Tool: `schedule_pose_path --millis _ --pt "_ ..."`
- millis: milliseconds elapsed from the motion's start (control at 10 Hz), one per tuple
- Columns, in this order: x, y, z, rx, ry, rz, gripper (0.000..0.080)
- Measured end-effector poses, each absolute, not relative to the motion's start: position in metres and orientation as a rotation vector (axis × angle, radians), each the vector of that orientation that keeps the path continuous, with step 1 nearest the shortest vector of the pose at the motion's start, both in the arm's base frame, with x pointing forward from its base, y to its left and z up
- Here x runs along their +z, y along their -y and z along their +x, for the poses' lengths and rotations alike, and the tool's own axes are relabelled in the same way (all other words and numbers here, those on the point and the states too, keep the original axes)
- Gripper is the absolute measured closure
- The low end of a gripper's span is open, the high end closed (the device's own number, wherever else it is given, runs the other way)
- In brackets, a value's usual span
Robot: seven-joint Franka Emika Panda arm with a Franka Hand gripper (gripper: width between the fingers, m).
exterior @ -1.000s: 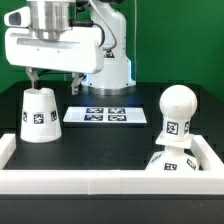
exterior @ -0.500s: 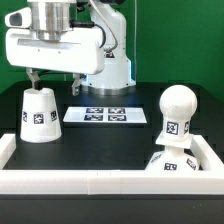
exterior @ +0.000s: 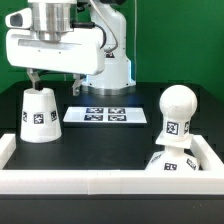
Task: Assemble lamp
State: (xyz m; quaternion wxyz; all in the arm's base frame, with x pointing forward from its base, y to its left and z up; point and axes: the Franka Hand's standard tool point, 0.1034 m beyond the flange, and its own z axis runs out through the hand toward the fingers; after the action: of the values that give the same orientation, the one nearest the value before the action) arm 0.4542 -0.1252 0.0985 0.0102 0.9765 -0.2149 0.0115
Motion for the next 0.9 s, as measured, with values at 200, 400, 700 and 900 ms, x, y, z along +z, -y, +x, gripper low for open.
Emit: schedule_pose_path --millis 200,400,700,900 --pt "0.088 0.124 0.437 0.034 0.671 3.04 0.0101" --pt "0.082 0.124 0.434 0.034 0.665 3.034 0.0101" --pt "0.078 0.122 0.435 0.027 0.647 3.033 0.0208" --pt "0.081 0.122 0.441 0.04 0.642 3.034 0.0364"
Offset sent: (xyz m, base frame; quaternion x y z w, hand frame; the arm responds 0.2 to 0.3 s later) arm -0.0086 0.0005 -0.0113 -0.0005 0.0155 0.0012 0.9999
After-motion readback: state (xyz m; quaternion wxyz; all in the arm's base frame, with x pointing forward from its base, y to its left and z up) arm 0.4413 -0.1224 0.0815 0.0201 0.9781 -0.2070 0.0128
